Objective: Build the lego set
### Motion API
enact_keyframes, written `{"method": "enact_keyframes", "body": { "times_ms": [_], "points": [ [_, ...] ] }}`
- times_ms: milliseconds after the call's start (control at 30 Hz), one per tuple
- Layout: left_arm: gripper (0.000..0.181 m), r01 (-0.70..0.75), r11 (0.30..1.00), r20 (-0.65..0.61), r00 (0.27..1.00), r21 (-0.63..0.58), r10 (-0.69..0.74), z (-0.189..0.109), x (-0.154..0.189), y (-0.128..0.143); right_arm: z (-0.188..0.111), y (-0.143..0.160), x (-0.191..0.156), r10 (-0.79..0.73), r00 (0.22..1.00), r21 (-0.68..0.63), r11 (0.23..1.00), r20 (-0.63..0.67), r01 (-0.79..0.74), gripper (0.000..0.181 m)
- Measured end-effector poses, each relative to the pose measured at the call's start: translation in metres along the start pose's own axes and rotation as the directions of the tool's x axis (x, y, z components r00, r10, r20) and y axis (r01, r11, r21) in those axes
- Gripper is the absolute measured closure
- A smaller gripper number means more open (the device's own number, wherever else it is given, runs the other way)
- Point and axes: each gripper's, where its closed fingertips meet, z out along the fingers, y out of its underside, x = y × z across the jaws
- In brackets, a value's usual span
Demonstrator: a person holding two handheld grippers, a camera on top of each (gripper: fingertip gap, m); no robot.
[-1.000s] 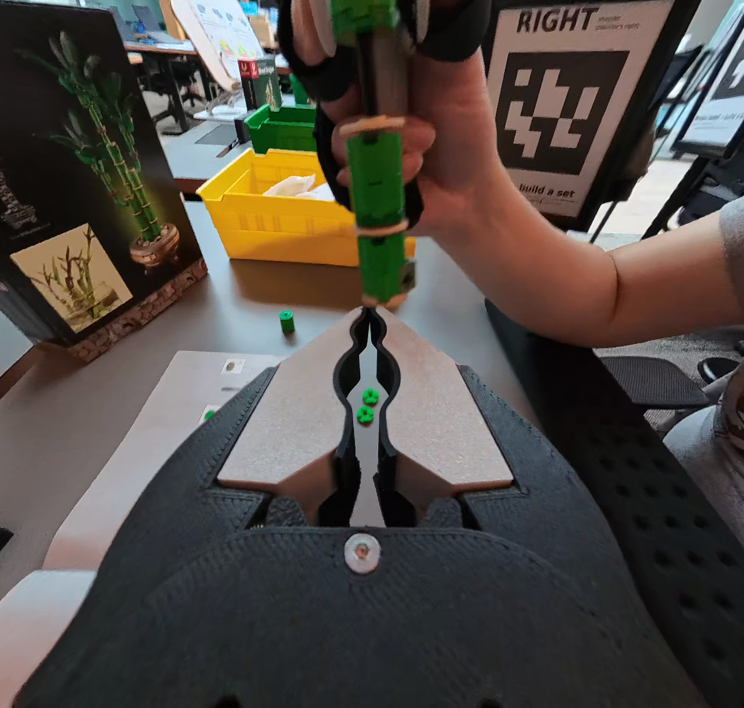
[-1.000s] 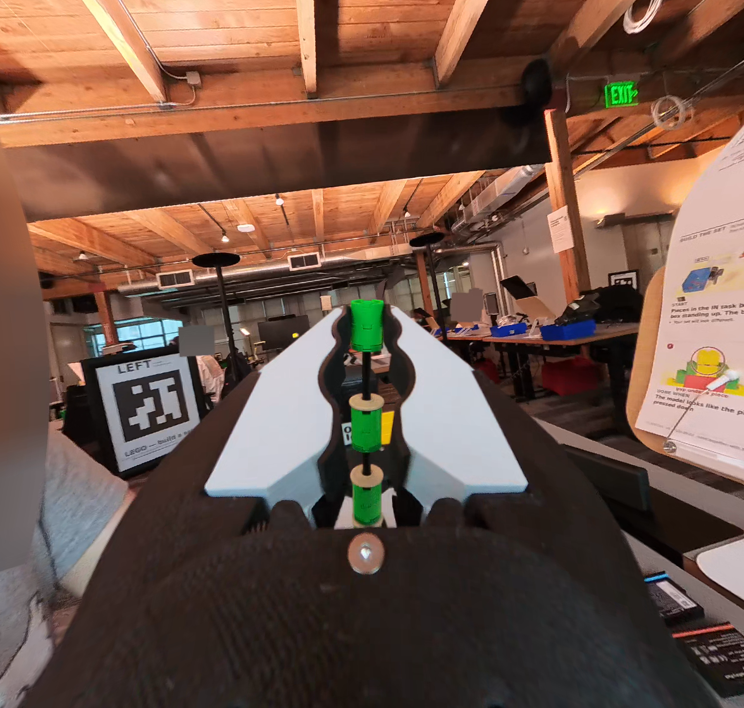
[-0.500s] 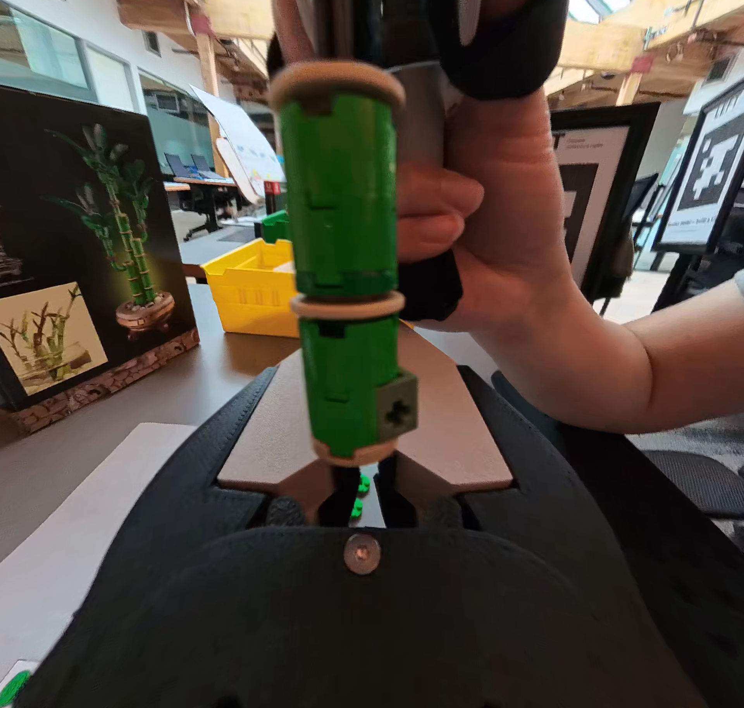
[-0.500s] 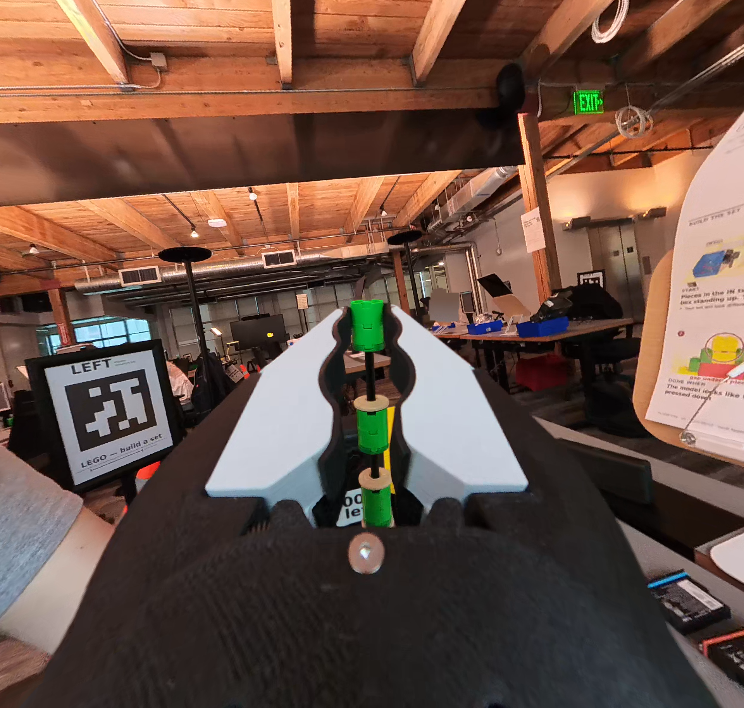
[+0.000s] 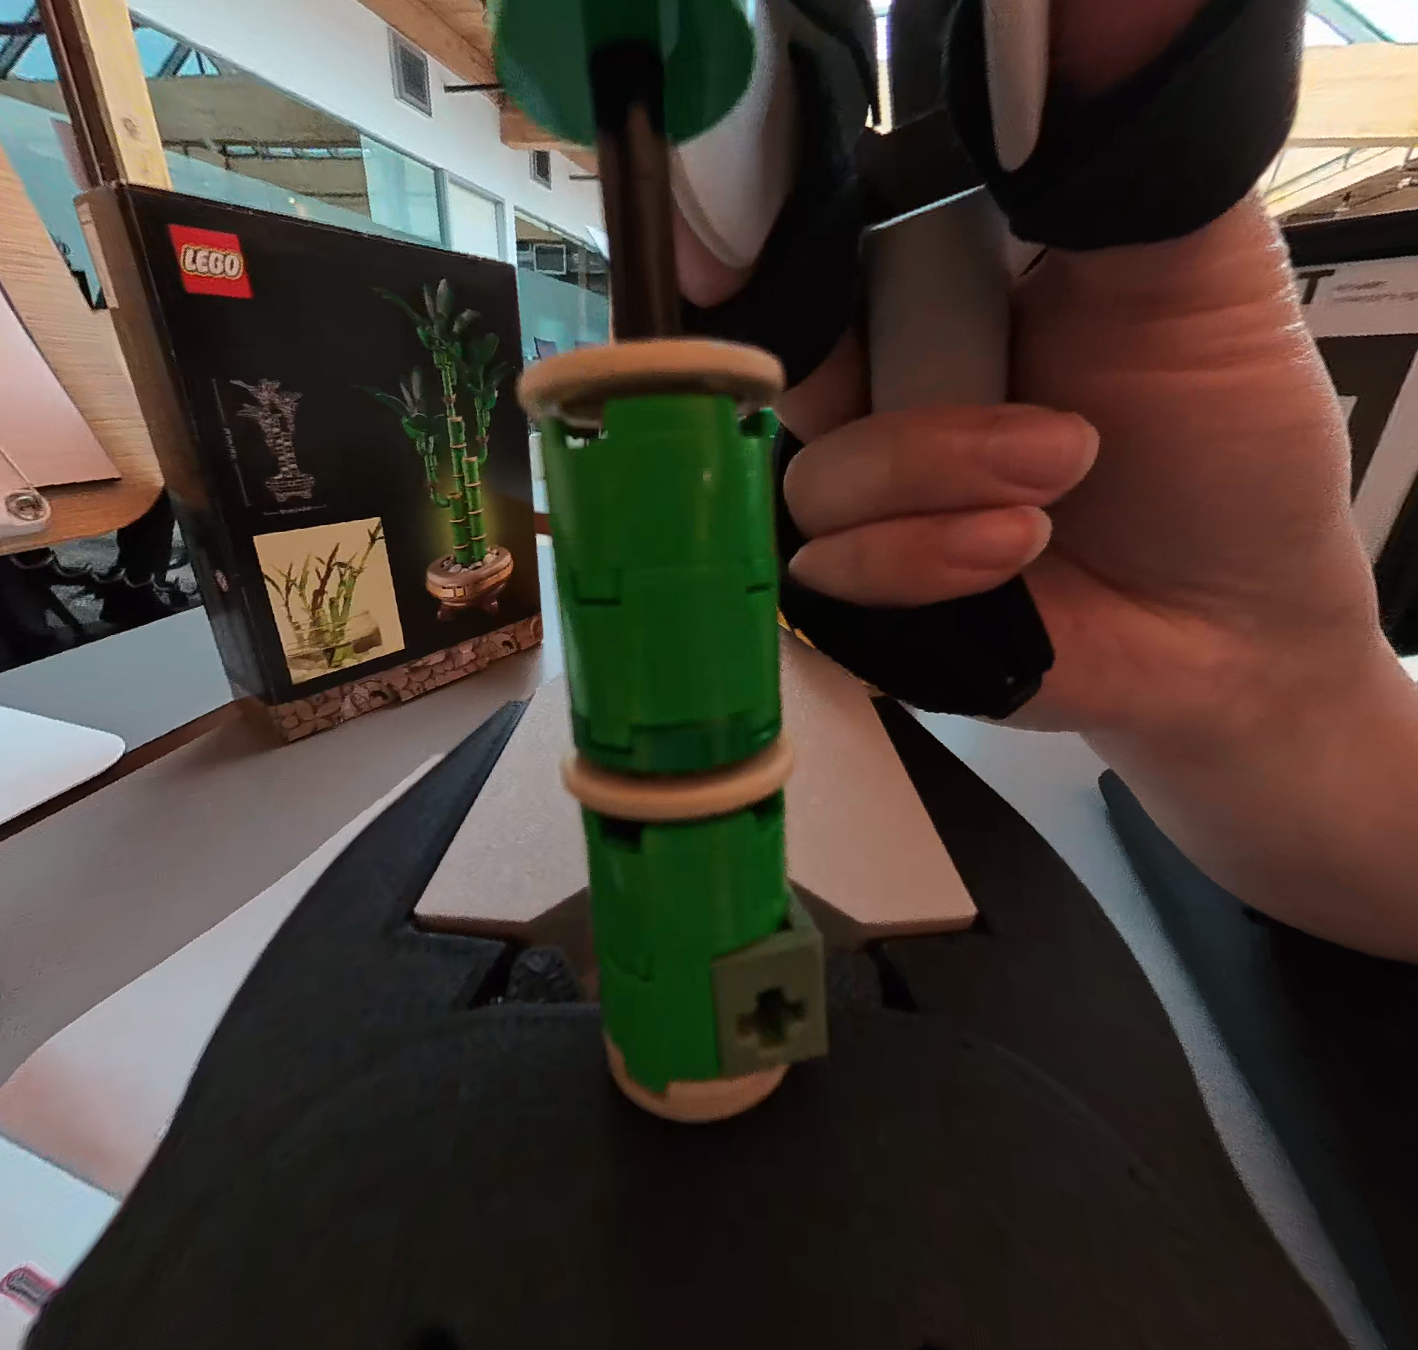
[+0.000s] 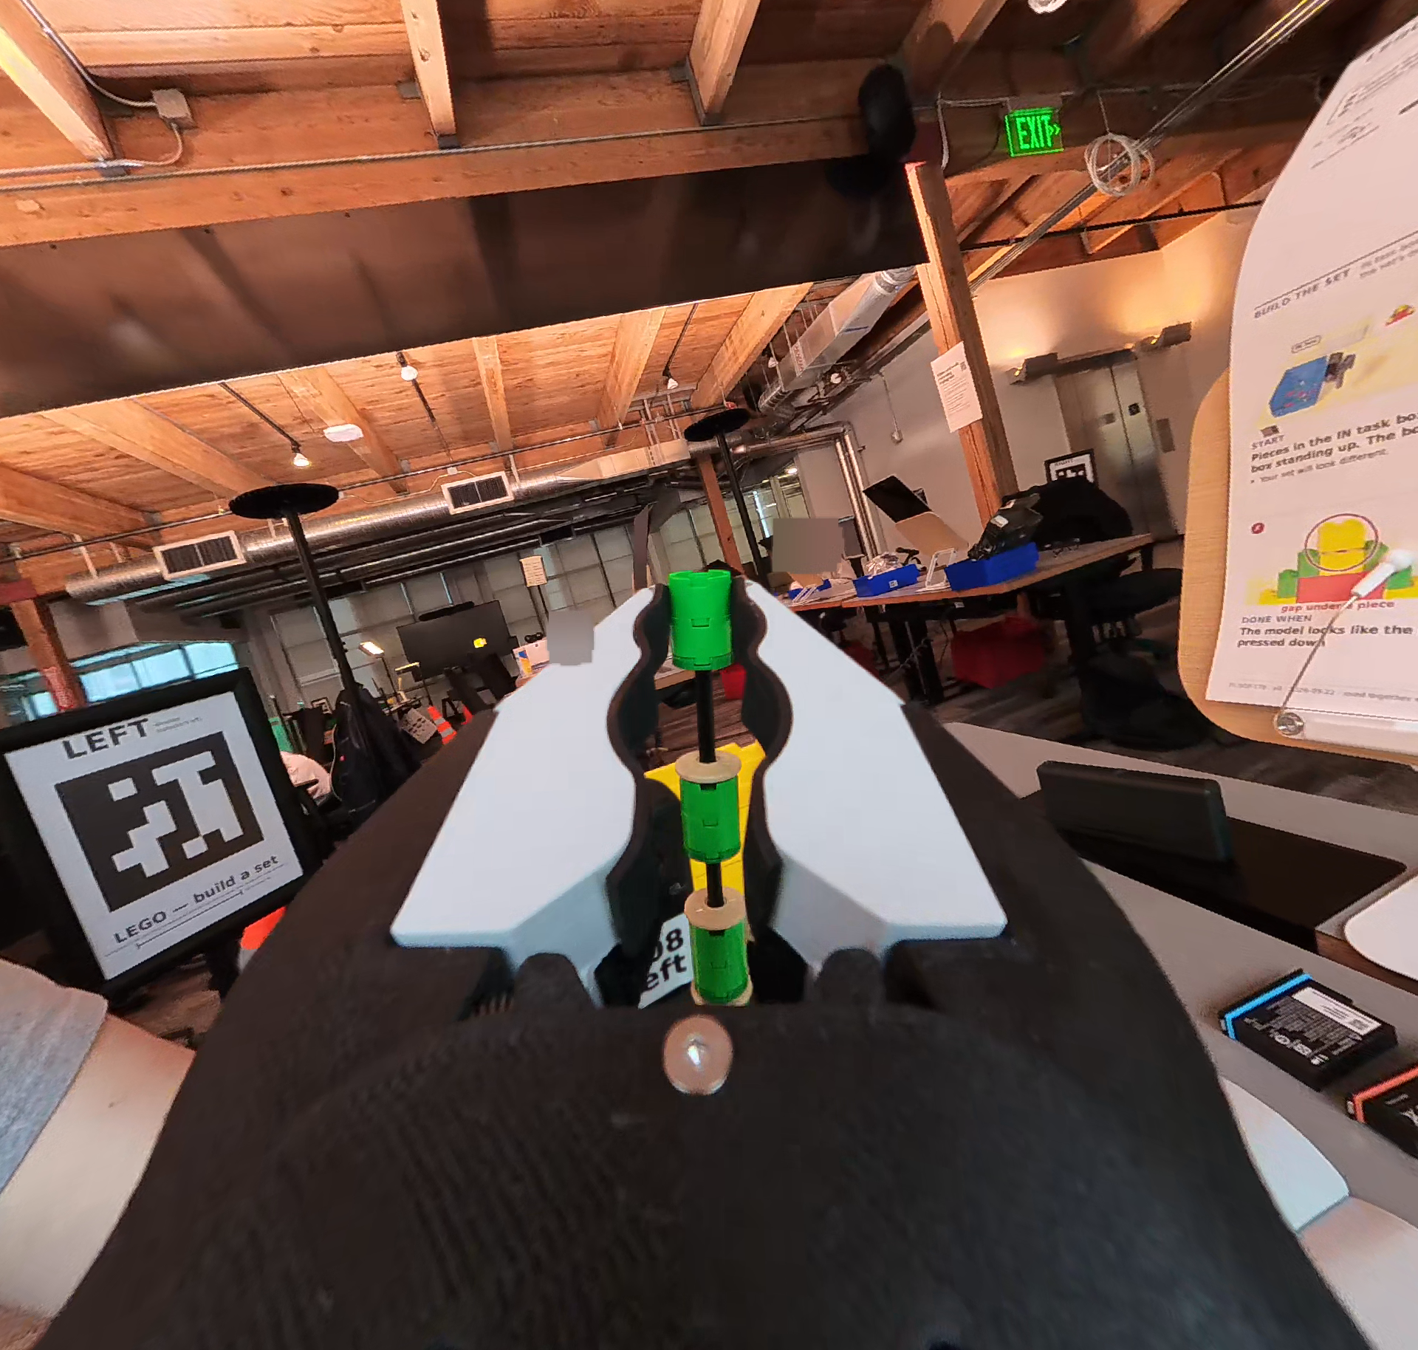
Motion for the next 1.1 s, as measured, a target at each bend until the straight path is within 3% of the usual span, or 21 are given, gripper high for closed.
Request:
{"method": "enact_keyframes", "body": {
  "times_ms": [400,1100],
  "points": [
    [0.181,0.067,0.997,0.072,0.995,-0.030,-0.064,-0.007,-0.025,0.020,-0.008,0.015,0.034,0.093,0.996,-0.040,0.995,0.010,-0.092,0.167],
    [0.181,0.170,0.979,0.104,0.982,-0.112,-0.159,-0.007,-0.038,0.056,-0.021,0.033,0.070,0.231,0.973,0.034,0.972,0.017,-0.231,0.167]
  ]
}}
